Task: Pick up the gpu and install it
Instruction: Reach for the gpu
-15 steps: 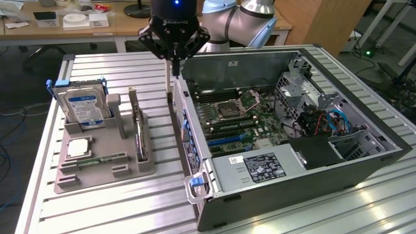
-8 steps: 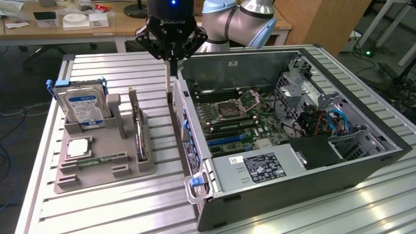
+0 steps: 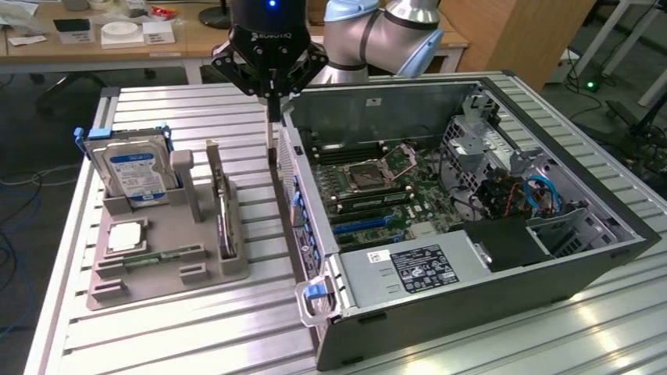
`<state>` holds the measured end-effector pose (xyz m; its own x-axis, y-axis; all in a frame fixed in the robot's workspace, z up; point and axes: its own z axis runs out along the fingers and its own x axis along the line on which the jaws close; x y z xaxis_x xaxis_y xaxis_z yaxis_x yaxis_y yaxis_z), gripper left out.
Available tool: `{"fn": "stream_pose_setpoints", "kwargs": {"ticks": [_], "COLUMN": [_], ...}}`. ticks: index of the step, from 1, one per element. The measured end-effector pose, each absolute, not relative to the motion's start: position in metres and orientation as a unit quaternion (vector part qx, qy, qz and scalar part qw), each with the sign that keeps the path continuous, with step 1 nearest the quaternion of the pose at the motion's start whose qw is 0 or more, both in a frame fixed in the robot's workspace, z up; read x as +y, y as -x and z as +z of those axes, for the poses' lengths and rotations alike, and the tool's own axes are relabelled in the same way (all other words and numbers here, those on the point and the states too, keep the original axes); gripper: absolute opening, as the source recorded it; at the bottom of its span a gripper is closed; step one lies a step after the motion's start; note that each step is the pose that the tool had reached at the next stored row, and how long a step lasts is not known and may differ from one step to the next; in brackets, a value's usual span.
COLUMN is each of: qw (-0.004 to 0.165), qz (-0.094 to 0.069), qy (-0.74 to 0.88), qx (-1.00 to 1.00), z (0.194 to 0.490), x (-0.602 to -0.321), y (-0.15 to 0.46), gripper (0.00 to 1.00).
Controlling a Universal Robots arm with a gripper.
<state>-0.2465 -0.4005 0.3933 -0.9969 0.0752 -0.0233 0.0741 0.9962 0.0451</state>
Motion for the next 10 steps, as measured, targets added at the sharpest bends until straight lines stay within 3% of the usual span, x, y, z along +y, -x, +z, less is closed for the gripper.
{"fn": "stream_pose_setpoints", "kwargs": {"ticks": [10], "qw": [0.012], "qz": [0.022], "qy": [-0.037], "qx": [0.999], "z": [0.3933], "x": [-0.4006], "y": [0.2564], "gripper": [0.11]}}
